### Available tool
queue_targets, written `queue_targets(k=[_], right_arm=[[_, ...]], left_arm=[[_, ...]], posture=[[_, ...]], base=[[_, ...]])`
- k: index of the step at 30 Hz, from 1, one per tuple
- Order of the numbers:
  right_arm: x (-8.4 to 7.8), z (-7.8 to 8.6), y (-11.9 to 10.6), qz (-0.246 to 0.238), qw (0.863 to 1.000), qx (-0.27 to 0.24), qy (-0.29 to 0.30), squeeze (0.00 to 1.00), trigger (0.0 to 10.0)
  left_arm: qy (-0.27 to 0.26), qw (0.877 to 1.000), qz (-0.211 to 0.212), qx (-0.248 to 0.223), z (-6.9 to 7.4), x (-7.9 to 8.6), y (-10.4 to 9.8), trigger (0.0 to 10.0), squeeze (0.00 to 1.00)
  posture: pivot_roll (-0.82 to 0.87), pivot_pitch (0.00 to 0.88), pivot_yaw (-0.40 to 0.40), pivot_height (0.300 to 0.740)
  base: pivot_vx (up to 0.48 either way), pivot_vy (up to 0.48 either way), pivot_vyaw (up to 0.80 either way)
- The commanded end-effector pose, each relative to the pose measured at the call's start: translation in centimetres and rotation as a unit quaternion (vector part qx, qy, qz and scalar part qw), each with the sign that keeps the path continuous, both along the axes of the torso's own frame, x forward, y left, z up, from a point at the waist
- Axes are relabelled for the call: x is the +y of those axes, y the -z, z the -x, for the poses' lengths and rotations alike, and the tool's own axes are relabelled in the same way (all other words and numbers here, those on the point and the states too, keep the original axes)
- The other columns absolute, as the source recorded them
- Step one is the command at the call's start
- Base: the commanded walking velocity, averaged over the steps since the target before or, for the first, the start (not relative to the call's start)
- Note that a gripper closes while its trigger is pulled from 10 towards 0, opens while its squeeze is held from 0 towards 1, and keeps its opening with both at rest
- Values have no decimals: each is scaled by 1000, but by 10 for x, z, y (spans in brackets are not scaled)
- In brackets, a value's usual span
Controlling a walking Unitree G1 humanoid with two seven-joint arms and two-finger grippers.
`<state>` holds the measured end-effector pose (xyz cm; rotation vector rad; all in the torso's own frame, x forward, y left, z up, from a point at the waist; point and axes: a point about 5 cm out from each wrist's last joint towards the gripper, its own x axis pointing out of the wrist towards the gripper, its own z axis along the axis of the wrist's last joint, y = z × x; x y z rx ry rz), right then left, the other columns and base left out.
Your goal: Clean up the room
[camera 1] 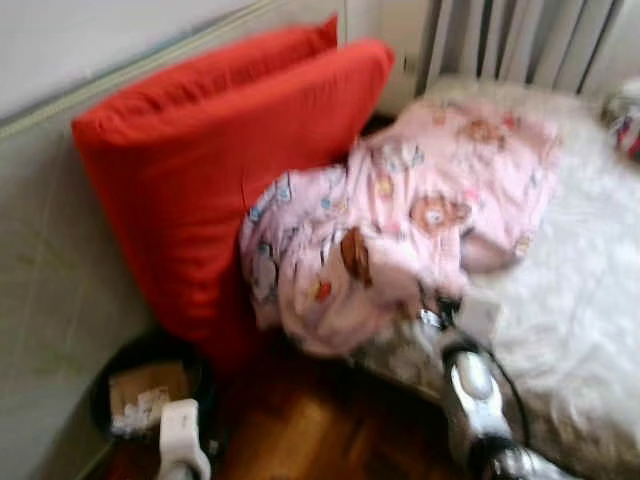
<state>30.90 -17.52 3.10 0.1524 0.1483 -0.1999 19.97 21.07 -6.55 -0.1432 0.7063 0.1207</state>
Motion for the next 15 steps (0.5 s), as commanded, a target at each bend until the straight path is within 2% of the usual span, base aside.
queue_targets(k=[1,8,15], right_arm=[[8,-6,-8,-1,1000,-18,-10,0,10000],[1,-4,-6,7,1000,-17,6,0,10000],[6,-8,-10,4,1000,-21,-3,0,10000]], left_arm=[[-1,1000,-10,3,1,6,-1,10000,0],[-8,1000,-9,6,3,8,0,10000,0],[-12,1000,-12,0,-2,9,-3,10000,0]], posture=[[154,0,32,740],[153,5,31,740],[154,42,33,740]], base=[[-341,0,0],[-336,0,0],[0,0,0]])
